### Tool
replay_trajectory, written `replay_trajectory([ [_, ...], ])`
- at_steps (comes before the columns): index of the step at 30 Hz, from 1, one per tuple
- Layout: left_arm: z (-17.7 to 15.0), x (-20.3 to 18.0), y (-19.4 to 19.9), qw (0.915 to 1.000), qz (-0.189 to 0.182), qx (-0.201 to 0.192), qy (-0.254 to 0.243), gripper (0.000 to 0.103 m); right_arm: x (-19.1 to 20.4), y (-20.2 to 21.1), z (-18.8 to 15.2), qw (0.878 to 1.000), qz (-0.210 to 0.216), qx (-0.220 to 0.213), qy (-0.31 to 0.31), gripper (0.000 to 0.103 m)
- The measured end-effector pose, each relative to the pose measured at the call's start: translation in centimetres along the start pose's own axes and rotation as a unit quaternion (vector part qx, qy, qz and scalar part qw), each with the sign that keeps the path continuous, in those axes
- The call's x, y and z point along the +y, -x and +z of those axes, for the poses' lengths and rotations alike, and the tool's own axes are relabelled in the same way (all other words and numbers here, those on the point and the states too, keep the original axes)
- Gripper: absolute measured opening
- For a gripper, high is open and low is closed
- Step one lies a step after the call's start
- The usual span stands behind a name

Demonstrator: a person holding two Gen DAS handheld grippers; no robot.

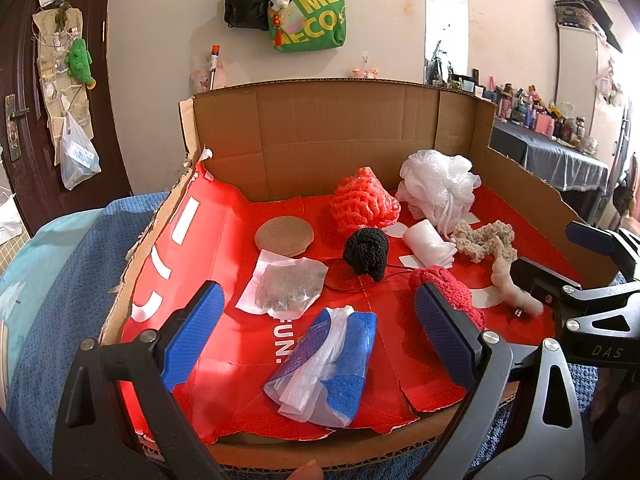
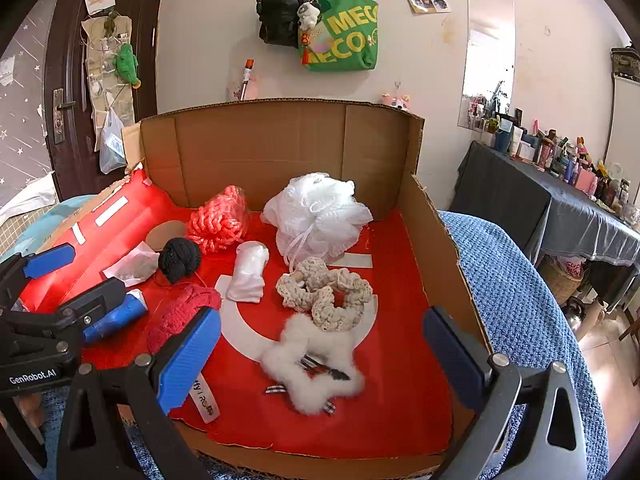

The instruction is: Organize soft objects

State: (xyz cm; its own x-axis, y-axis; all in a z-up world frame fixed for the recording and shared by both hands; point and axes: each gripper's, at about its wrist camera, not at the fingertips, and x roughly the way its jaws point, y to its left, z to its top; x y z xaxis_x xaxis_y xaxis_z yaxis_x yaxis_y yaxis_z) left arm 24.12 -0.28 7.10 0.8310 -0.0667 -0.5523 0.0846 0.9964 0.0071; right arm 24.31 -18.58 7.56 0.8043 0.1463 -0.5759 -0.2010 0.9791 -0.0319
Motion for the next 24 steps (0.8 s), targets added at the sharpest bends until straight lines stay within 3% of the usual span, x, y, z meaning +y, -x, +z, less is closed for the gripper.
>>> replay_trajectory([
  [15, -0.02, 0.08, 0.07, 1.0, -0.001, 0.0, -0.001, 0.098, 0.01, 0.03, 0.02, 1.0, 0.0, 0.0, 0.0, 0.103],
  [18, -0.06, 0.11, 0.15, 1.0, 0.001, -0.002, -0.001, 0.102, 0.0, 0.04, 0.03, 1.0, 0.0, 0.0, 0.0, 0.103],
  [24, -0.18, 0.41, 0.65, 1.0, 0.003, -0.002, 0.007, 0.103, 0.0, 0.07, 0.03, 1.0, 0.001, -0.001, -0.001, 0.103],
])
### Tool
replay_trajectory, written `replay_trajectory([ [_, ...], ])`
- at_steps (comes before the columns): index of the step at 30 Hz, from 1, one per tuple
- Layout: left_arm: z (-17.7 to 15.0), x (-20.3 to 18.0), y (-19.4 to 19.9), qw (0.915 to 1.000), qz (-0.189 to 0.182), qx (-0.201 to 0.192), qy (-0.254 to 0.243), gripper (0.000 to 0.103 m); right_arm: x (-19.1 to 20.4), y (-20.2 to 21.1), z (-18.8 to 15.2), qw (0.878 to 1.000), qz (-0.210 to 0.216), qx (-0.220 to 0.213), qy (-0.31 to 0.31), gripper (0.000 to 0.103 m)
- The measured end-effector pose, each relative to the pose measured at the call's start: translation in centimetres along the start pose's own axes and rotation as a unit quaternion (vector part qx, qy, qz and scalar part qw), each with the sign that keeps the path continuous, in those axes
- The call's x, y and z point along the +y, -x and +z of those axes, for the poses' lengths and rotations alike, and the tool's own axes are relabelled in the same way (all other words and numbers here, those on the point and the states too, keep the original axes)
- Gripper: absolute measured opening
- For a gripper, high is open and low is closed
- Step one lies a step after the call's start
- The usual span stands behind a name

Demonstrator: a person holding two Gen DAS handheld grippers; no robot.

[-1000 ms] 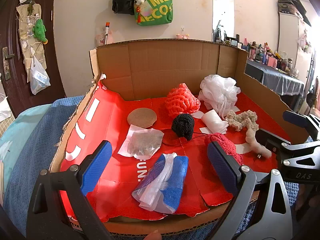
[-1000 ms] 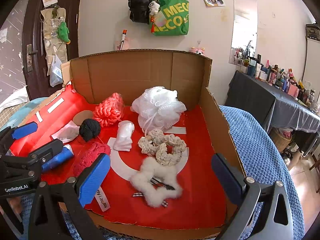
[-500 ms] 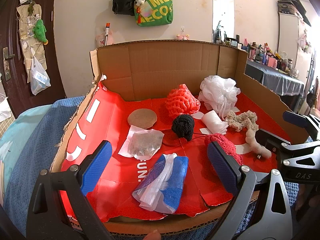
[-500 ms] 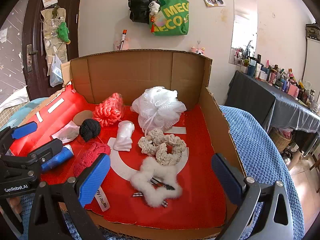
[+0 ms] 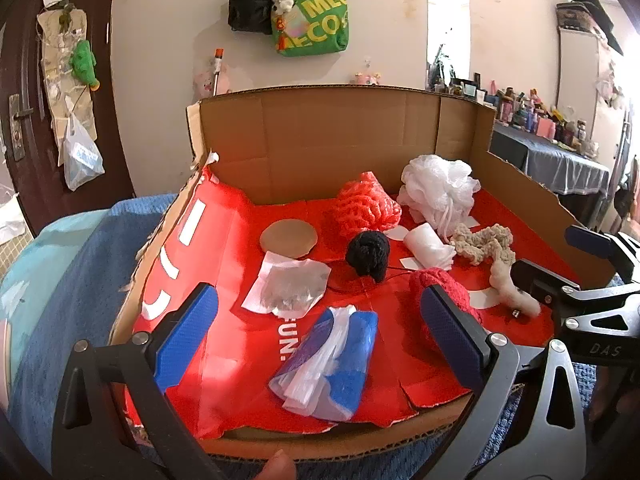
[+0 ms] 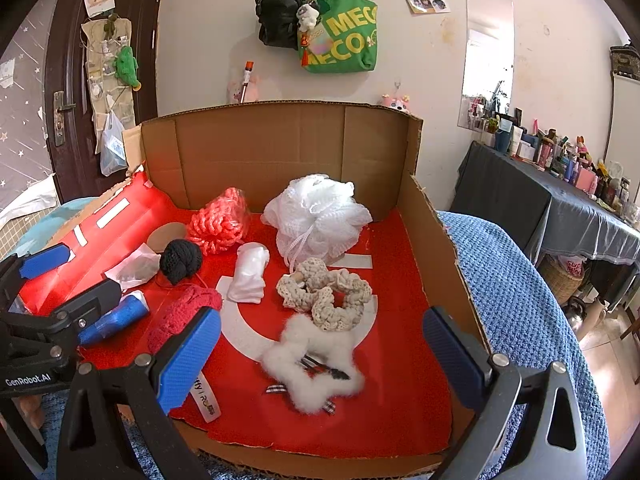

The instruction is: Organize soft objects

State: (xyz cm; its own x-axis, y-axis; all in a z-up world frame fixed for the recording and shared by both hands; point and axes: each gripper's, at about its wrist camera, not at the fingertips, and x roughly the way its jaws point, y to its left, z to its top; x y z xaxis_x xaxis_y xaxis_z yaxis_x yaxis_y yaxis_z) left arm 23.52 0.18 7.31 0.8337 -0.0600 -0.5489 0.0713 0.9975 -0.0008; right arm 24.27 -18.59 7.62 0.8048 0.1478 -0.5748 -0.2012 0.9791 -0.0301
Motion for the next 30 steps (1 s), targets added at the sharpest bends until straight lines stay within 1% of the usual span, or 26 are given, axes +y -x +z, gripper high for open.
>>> replay_trajectory([
  [3, 0.1, 0.1, 0.5, 1.0, -0.003, 0.007, 0.007, 0.103, -0.2, 0.3, 0.0, 1.0, 0.003, -0.002, -0.007, 0.103],
  [8, 0.1, 0.4, 2.5, 0.9997, -0.017, 0.007, 0.017, 0.103, -0.2, 2.4, -0.1, 1.0, -0.004, -0.02, -0.008, 0.103],
  [14, -0.1, -0.4, 5.4, 0.9999, -0.008, -0.006, 0.0, 0.103, 0.5, 6.1, -0.6, 0.999, 0.001, -0.037, 0.0, 0.103],
  [17, -0.5, -0.7, 6.7, 1.0, -0.009, -0.001, -0.004, 0.103, 1.1, 7.8, -1.1, 0.999, 0.001, -0.039, 0.008, 0.103],
  [21, -1.7, -0.6, 8.2, 0.9999, -0.004, 0.011, 0.006, 0.103, 1.5, 9.9, -1.9, 0.999, -0.004, -0.039, 0.01, 0.103],
  [24, -3.1, -0.2, 8.8, 0.9994, -0.006, 0.028, 0.02, 0.103, 1.3, 10.6, -2.7, 1.0, -0.009, -0.029, 0.003, 0.103],
  [27, -4.5, -0.1, 8.6, 0.9985, -0.005, 0.049, 0.025, 0.103, 0.9, 10.7, -3.8, 1.0, -0.003, -0.005, -0.011, 0.103],
  [30, -5.9, -0.3, 8.1, 0.997, -0.012, 0.072, 0.025, 0.103, 1.0, 10.3, -4.9, 1.0, -0.004, 0.018, -0.016, 0.103],
])
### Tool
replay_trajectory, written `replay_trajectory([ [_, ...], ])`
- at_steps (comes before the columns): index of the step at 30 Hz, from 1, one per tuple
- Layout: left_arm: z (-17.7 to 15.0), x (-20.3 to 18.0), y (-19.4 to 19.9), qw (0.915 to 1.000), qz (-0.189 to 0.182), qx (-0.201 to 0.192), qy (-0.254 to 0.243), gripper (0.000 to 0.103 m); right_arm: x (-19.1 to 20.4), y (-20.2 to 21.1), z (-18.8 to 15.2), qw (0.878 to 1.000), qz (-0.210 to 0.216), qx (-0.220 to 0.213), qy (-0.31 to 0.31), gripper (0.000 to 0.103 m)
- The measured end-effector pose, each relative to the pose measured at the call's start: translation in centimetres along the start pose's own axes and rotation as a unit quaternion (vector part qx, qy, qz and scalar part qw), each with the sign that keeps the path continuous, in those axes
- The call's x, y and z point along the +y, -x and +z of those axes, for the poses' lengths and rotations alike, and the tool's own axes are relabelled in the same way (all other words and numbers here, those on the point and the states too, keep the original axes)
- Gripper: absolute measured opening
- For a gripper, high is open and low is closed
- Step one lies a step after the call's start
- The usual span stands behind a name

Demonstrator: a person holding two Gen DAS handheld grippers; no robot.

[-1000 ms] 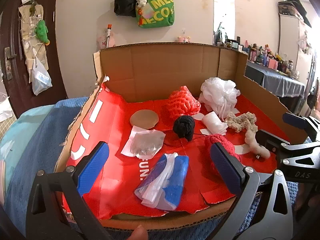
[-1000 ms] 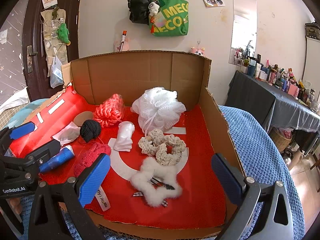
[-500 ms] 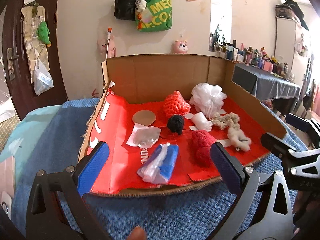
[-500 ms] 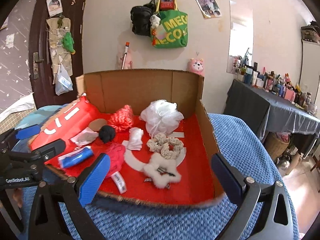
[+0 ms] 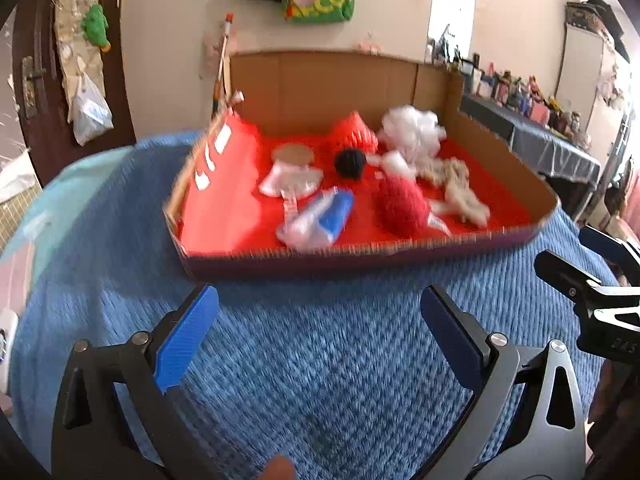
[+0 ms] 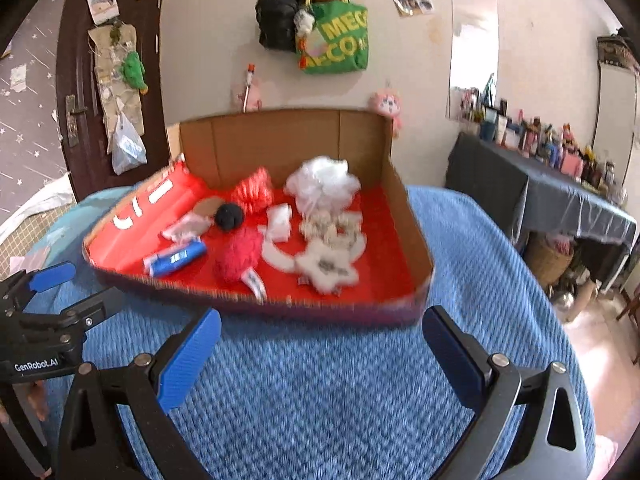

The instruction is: Organize soft objects

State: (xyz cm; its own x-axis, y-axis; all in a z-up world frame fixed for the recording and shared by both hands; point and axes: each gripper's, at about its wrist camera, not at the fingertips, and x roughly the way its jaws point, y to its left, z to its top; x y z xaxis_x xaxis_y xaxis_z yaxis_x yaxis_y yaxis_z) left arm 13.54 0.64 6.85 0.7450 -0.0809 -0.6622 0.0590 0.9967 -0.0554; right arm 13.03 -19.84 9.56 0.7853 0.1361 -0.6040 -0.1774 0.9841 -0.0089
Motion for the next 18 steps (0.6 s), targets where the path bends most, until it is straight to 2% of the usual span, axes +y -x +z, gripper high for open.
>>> replay_trajectory([
  [7, -1.5, -0.7, -1.7, 0.9992, 0.002, 0.038, -0.006, 0.103, 0.1, -1.9, -2.2, 0.998, -0.005, 0.062, -0.006, 0.103],
  [11, -1.8, -0.8, -2.6, 0.9984, 0.006, 0.056, -0.004, 0.103, 0.1, -3.2, -3.1, 0.995, -0.027, 0.096, -0.004, 0.103],
  [18, -2.3, -1.1, -3.9, 0.9961, 0.025, 0.083, -0.01, 0.103, 0.0, -4.5, -4.1, 0.99, -0.04, 0.135, -0.004, 0.103],
])
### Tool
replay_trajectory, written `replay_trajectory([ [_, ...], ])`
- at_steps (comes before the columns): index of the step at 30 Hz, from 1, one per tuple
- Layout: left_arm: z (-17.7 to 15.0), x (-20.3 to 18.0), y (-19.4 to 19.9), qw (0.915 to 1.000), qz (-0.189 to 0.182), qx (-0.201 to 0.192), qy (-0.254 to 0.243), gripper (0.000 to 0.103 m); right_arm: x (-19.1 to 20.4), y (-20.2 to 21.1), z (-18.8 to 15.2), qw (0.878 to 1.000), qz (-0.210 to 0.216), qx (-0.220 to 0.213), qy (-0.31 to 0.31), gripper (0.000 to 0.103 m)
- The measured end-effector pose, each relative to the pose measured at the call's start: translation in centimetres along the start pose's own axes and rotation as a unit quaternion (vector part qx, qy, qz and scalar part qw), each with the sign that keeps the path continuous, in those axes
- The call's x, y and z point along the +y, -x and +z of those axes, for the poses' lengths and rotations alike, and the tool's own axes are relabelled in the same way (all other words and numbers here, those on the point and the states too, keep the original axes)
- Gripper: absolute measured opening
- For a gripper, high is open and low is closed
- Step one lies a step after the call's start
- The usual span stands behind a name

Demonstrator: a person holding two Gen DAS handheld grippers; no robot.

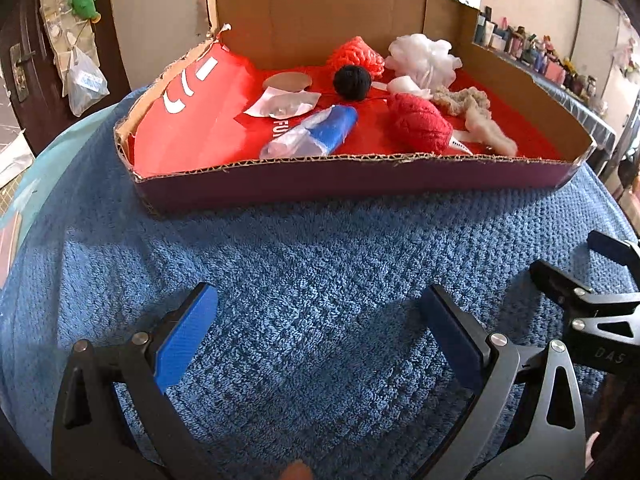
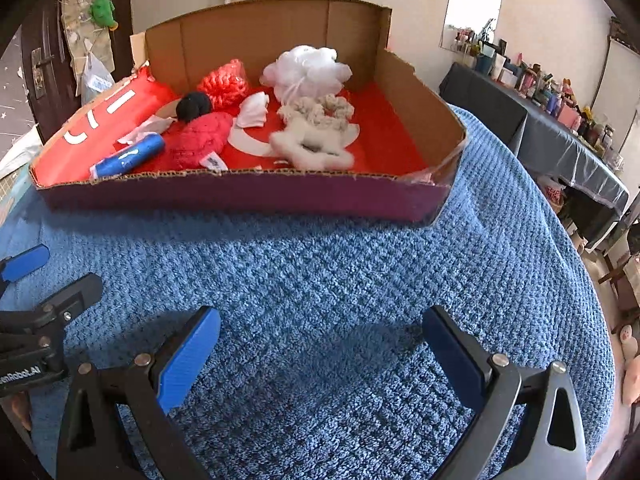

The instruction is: Organize soft objects

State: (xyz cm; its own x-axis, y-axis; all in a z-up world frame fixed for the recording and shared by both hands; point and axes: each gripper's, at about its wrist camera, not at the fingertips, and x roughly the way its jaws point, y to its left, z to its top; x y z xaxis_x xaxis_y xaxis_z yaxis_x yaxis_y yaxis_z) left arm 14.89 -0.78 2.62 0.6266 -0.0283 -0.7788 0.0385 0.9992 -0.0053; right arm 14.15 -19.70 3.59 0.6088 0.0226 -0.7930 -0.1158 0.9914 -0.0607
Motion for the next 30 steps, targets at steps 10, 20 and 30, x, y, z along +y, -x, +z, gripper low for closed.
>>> replay_trajectory([
  [10, -0.07, -0.17, -0.49, 0.9999, 0.01, 0.007, -0.002, 0.103, -0.65, -0.41, -0.12, 1.0, 0.004, 0.013, -0.02, 0.103],
  [20, 0.05, -0.19, -0.69, 0.9999, 0.008, 0.008, 0.0, 0.103, -0.61, -0.56, -0.11, 1.0, 0.005, 0.015, -0.02, 0.103],
  [30, 0.03, -0.13, -0.69, 0.9999, 0.008, 0.008, 0.0, 0.103, -0.59, -0.61, -0.11, 1.0, 0.005, 0.016, -0.02, 0.103],
])
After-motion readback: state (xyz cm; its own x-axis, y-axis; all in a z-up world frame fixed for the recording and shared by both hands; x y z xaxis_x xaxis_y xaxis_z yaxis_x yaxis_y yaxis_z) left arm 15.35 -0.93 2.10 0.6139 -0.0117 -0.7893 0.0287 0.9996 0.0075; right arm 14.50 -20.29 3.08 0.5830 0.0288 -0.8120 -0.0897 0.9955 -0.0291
